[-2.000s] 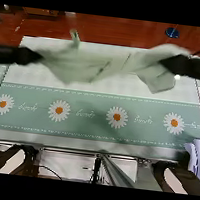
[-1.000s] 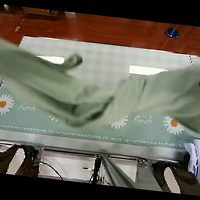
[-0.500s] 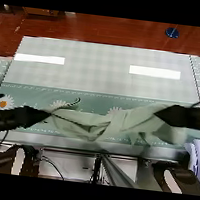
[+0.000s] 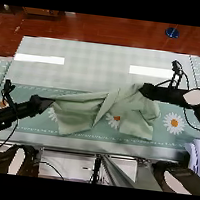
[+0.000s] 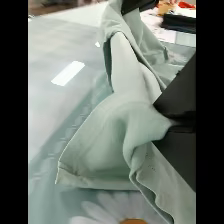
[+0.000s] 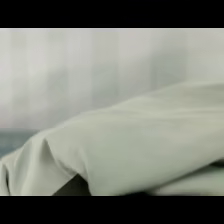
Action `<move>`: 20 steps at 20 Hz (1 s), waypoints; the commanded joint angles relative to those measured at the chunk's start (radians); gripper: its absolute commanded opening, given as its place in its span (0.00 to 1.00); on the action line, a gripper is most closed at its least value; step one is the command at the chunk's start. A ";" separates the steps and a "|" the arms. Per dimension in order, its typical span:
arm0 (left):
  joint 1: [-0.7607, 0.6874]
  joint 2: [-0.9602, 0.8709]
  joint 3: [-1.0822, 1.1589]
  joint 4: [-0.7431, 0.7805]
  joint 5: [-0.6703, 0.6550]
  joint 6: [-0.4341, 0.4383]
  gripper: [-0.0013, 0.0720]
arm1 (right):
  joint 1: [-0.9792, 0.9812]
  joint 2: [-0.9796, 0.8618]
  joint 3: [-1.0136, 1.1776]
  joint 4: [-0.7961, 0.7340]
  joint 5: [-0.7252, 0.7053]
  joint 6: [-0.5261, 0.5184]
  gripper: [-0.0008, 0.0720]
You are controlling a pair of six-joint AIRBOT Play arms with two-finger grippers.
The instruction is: Fold the shirts.
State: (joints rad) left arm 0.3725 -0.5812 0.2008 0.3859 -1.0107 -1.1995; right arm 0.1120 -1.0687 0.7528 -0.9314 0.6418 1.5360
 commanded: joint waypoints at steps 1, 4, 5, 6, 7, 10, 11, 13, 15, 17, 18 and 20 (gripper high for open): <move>-0.006 -0.146 -0.013 -0.121 0.103 0.174 0.06 | 0.003 -0.079 -0.003 0.084 -0.243 -0.011 0.06; -0.051 -0.275 -0.013 -0.122 0.111 0.239 0.06 | 0.004 -0.127 -0.003 0.077 -0.215 -0.024 0.06; -0.074 -0.312 -0.013 -0.122 0.117 0.257 0.06 | 0.004 -0.142 -0.003 0.077 -0.187 -0.049 0.06; -0.100 -0.348 -0.013 -0.122 0.121 0.275 0.06 | 0.004 -0.156 -0.003 0.077 -0.154 -0.082 0.11; -0.118 -0.374 -0.012 -0.122 0.124 0.277 0.06 | 0.004 -0.162 -0.003 0.077 -0.138 -0.109 0.13; -0.105 -0.394 0.007 -0.144 0.120 0.299 0.11 | 0.003 -0.131 -0.002 0.077 -0.157 -0.135 0.25; -0.082 -0.391 0.036 -0.143 0.103 0.299 0.23 | 0.003 -0.104 0.005 0.076 -0.164 -0.136 0.38; -0.016 -0.392 0.120 -0.143 0.019 0.325 0.63 | 0.003 -0.034 0.036 0.035 -0.164 -0.146 0.44; 0.093 -0.392 0.235 -0.124 -0.145 0.341 0.75 | 0.003 0.048 0.081 -0.063 -0.157 -0.145 0.56; 0.198 -0.389 0.347 0.003 -0.316 0.335 0.34 | 0.000 0.122 0.128 -0.192 -0.108 -0.145 0.57; 0.234 -0.379 0.385 0.116 -0.375 0.296 0.33 | -0.009 0.150 0.144 -0.241 -0.055 -0.137 0.56; 0.237 -0.344 0.380 0.288 -0.396 0.200 0.34 | -0.051 0.183 0.154 -0.320 0.091 -0.108 0.56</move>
State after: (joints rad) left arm 0.5499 -0.9516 0.5205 0.4461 -1.2655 -0.9115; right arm 0.0933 -0.9531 0.8742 -1.0996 0.5781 1.4010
